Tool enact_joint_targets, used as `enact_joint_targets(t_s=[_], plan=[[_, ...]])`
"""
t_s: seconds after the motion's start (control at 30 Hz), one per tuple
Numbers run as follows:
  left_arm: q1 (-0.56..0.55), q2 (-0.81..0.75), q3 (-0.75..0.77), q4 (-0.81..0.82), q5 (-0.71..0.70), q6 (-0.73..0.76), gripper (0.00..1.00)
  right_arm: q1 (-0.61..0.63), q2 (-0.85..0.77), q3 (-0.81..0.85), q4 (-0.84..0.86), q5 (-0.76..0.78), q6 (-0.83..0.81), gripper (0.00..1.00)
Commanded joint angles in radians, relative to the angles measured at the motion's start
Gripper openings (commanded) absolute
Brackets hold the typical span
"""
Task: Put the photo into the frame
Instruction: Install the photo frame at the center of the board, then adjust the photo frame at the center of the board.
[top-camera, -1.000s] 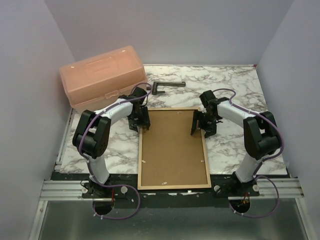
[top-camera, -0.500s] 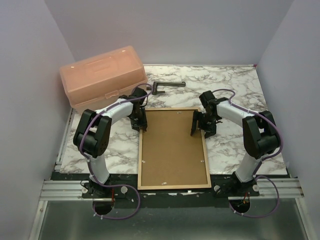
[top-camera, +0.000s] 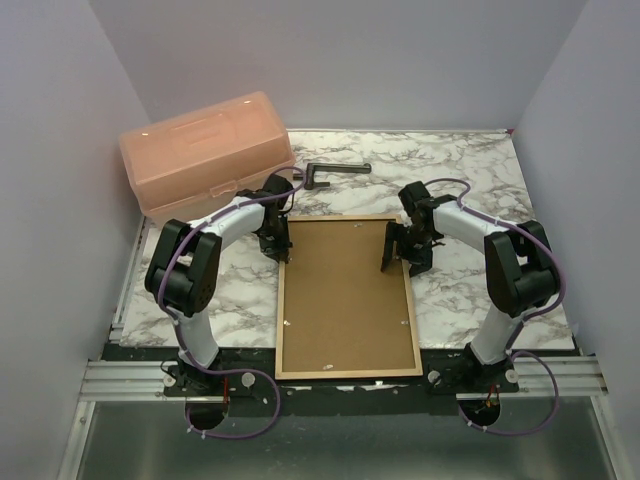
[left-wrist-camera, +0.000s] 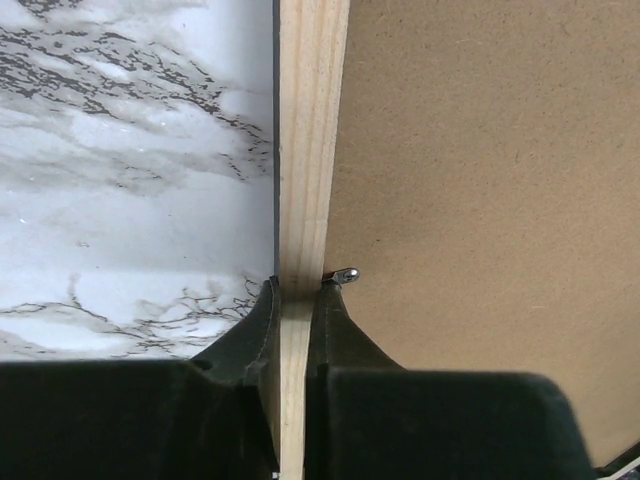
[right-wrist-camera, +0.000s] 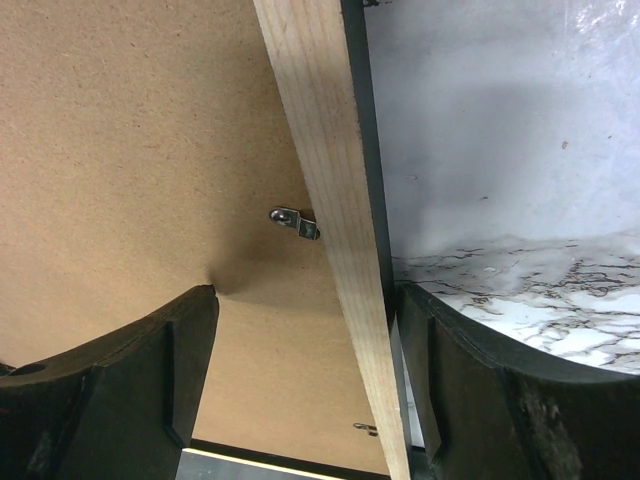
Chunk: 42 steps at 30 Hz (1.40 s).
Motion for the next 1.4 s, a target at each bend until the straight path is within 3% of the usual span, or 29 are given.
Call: enact_joint_targets(t_s=[0.0, 0.07, 0.13, 0.2, 0.33, 0.6, 0.77, 1.0, 1.37], plan=[[-0.003, -0.035, 0.0, -0.02, -0.022, 0.006, 0.31, -0.002, -0.006, 0.028, -0.008, -0.002, 0.007, 0.79], [0.001, -0.059, 0.004, -0.04, -0.019, 0.002, 0.53, -0.002, -0.017, 0.03, -0.017, 0.005, 0.011, 0.81], [0.006, -0.085, -0.002, -0.051, -0.014, -0.001, 0.66, -0.002, -0.033, 0.025, -0.029, 0.013, 0.014, 0.85], [0.012, -0.112, -0.016, -0.054, 0.001, -0.004, 0.73, -0.002, -0.058, 0.01, -0.037, 0.021, 0.018, 0.87], [0.02, -0.166, -0.083, -0.04, 0.056, -0.005, 0.77, -0.002, -0.109, -0.037, -0.046, 0.021, 0.027, 0.9], [0.02, -0.275, -0.327, 0.062, 0.265, -0.023, 0.78, -0.002, -0.199, -0.152, 0.005, -0.084, 0.062, 0.92], [0.0, -0.322, -0.47, 0.131, 0.367, -0.049, 0.76, -0.001, -0.156, -0.149, 0.042, -0.14, 0.074, 0.91], [-0.079, -0.382, -0.562, 0.2, 0.439, -0.132, 0.72, 0.005, -0.037, 0.006, 0.056, -0.175, 0.057, 0.9], [-0.308, -0.408, -0.554, 0.297, 0.472, -0.341, 0.72, 0.059, 0.188, 0.307, 0.013, -0.212, 0.047, 0.89]])
